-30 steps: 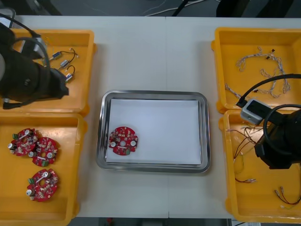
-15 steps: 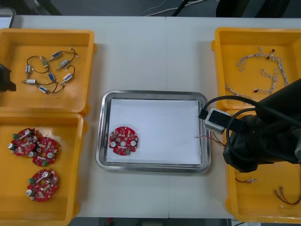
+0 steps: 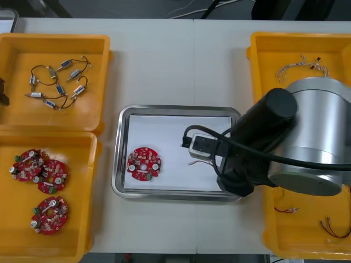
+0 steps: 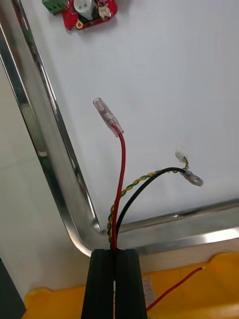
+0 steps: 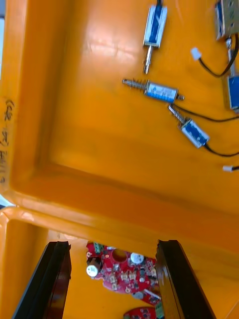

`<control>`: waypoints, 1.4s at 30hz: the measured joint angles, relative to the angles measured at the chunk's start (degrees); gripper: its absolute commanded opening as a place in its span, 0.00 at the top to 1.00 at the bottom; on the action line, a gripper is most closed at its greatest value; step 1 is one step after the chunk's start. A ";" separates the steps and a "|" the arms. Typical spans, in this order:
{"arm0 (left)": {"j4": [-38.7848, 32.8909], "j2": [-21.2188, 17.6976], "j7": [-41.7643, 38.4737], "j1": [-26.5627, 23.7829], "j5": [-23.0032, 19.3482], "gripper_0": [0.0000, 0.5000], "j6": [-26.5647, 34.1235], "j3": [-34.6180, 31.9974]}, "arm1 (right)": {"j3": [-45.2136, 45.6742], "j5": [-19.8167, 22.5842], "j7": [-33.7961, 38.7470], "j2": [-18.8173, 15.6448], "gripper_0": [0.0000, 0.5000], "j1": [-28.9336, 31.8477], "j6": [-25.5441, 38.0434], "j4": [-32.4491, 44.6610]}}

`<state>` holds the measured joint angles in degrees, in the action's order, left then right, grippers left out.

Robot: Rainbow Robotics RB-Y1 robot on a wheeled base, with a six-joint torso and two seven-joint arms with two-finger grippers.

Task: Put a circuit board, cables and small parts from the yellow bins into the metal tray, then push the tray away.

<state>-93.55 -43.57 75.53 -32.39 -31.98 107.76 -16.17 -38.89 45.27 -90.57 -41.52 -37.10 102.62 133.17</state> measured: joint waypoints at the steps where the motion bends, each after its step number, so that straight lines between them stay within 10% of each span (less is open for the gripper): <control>1: 0.66 0.00 0.00 -0.59 0.06 0.00 -0.49 0.14 | -1.35 -0.39 0.01 0.57 1.00 -1.15 0.00 -0.86; 29: 16.98 1.96 -1.36 -9.36 10.34 0.00 -11.68 3.33 | -18.33 -6.56 0.03 7.96 1.00 -7.54 -11.14 -18.86; 37: 17.06 3.59 -29.38 -9.36 13.80 0.00 -11.74 3.33 | -20.29 -8.13 0.03 8.36 1.00 -7.56 -12.70 -21.40; 40: 17.19 4.29 -43.62 -9.36 15.20 0.00 -11.90 3.33 | -20.33 -8.40 0.03 8.41 0.81 -7.57 -12.70 -21.51; 42: 17.34 4.73 -48.77 -9.36 15.97 0.00 -12.28 3.33 | -20.33 -8.61 0.03 8.43 0.30 -7.59 -12.72 -21.54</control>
<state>-76.22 -38.84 26.77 -41.74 -16.01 95.48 -12.84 -59.22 36.66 -90.54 -33.09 -44.69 89.90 111.63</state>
